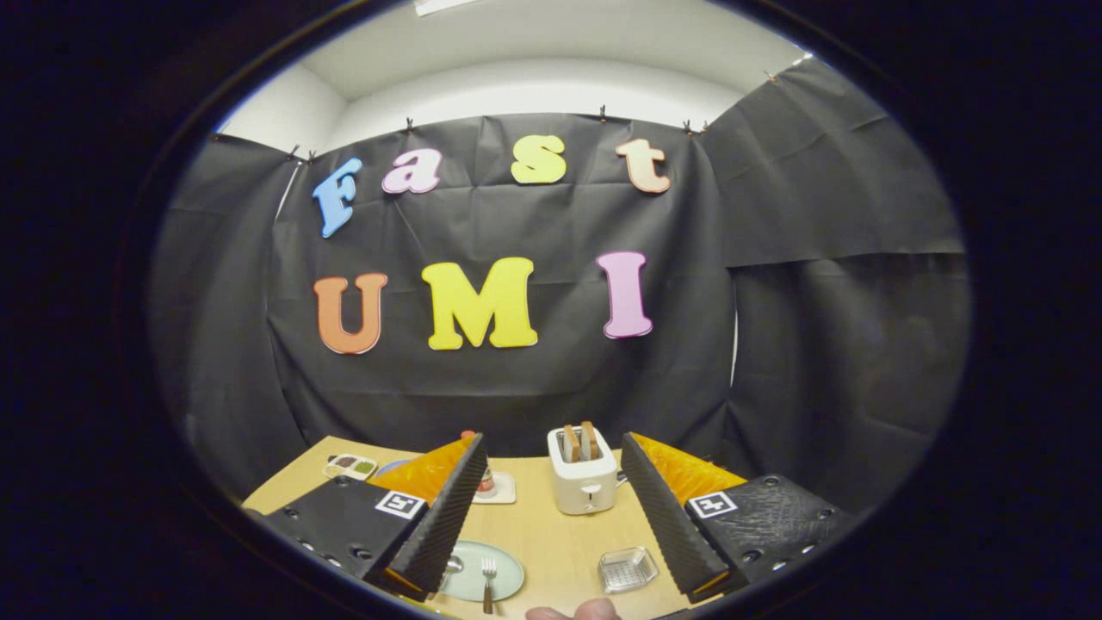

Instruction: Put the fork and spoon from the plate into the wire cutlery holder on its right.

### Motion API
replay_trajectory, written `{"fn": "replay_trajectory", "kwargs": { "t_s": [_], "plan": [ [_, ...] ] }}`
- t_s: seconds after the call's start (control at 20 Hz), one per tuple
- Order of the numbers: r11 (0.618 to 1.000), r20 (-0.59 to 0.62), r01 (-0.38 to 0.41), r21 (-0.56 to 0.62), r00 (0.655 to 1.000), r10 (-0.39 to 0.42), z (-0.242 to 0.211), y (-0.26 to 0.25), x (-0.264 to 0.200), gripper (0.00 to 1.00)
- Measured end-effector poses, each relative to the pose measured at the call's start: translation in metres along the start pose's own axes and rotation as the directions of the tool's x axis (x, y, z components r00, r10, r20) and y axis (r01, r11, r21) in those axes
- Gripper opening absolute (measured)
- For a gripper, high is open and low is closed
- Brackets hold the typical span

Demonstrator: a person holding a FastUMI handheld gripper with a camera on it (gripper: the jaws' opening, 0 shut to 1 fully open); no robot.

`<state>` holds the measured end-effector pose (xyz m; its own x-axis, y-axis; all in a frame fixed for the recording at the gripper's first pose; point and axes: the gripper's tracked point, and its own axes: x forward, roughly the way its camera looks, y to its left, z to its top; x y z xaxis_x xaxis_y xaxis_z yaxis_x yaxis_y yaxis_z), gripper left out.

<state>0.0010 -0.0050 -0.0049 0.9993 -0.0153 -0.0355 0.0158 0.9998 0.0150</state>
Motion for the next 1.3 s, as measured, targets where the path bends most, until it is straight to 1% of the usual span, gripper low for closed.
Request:
{"fn": "replay_trajectory", "kwargs": {
  "t_s": [0.2, 0.55, 0.8, 0.95, 1.05, 1.3],
  "plan": [
    [1.0, -0.003, 0.003, -0.003, 1.0, -0.003, -0.001, -0.001, 0.0, 0.95],
    [1.0, -0.016, -0.019, -0.002, 1.0, 0.019, -0.004, 0.008, 0.001, 0.95],
    [0.998, -0.063, -0.052, -0.018, 0.997, 0.051, -0.022, 0.021, 0.008, 0.95],
    [0.996, -0.118, -0.08, -0.027, 0.99, 0.076, -0.045, 0.035, 0.011, 0.95],
    [0.995, -0.161, -0.098, -0.036, 0.983, 0.091, -0.068, 0.046, 0.015, 0.95],
    [0.989, -0.299, -0.14, -0.044, 0.947, 0.121, -0.151, 0.071, 0.026, 0.95]
  ]
}}
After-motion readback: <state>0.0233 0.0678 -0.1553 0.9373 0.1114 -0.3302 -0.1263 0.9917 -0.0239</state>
